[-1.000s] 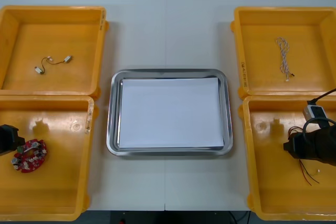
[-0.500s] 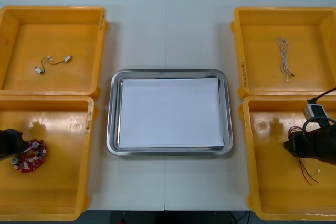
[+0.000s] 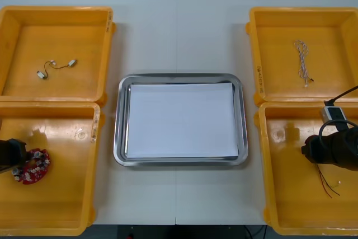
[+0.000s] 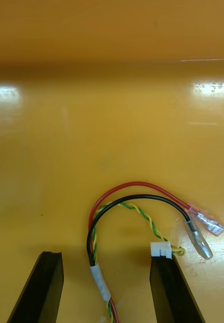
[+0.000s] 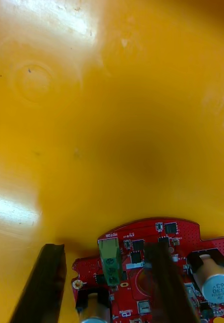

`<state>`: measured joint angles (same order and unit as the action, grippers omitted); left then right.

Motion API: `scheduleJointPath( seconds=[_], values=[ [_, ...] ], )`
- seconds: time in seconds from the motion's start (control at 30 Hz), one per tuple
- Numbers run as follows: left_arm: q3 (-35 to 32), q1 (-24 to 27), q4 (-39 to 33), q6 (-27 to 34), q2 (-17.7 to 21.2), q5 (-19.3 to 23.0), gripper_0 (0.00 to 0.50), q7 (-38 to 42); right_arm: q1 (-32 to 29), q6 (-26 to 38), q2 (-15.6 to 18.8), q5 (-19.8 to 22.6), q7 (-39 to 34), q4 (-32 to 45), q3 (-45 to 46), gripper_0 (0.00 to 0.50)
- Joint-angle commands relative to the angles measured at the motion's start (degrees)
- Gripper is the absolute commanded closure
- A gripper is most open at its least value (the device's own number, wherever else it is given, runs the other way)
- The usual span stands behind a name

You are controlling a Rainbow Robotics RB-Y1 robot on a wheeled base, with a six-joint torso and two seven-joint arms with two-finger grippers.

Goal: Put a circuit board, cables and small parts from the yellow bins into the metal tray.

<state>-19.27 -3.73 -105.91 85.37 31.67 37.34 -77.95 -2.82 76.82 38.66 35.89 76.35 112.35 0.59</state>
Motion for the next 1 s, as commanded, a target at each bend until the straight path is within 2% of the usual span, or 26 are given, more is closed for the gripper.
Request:
scheduleJointPath(
  seconds=[0.03, 0.43, 0.57, 0.63, 0.7, 0.77, 0.87, 1.0],
  values=[
    [0.6, -1.5, -0.5, -0.6, -0.6, 0.0, 0.500, 3.0, 1.1, 0.9, -0.4, -1.5, -0.8, 0.4, -0.9, 0.000],
    [0.5, -1.4, -0.6, -0.6, -0.6, 0.8, 0.500, 2.9, 0.5, 1.1, -1.2, -2.8, -0.5, 0.4, -1.1, 0.000],
    [-0.9, -1.2, -1.1, 0.8, 0.0, 2.3, 0.500, 2.5, 0.4, 1.1, -1.2, -3.5, -0.8, 0.4, -2.1, 0.000],
    [-1.8, -0.9, -1.9, 2.9, 0.5, 2.7, 0.500, 2.3, 0.5, 1.1, -1.3, -3.5, -0.8, 0.4, -2.2, 0.157],
    [-2.5, -0.7, -3.1, 5.2, 0.8, 2.6, 0.500, 2.2, 0.5, 1.1, -1.5, -3.5, -0.8, 0.4, -2.2, 0.291],
    [-3.2, -0.3, -4.6, 7.8, 1.3, 2.3, 0.500, 2.2, 0.4, 1.1, -1.7, -3.5, -0.6, 0.4, -2.2, 0.359],
    [-4.2, 0.4, -6.4, 11.6, 2.0, 2.2, 0.500, 2.2, 0.4, 1.1, -2.4, -3.8, -0.6, 0.4, -2.2, 0.500],
    [-5.6, 2.0, -9.0, 16.3, 3.0, 2.1, 0.500, 2.5, 0.5, 0.9, -2.8, -4.8, -0.4, 0.4, -2.2, 0.500]
  ],
)
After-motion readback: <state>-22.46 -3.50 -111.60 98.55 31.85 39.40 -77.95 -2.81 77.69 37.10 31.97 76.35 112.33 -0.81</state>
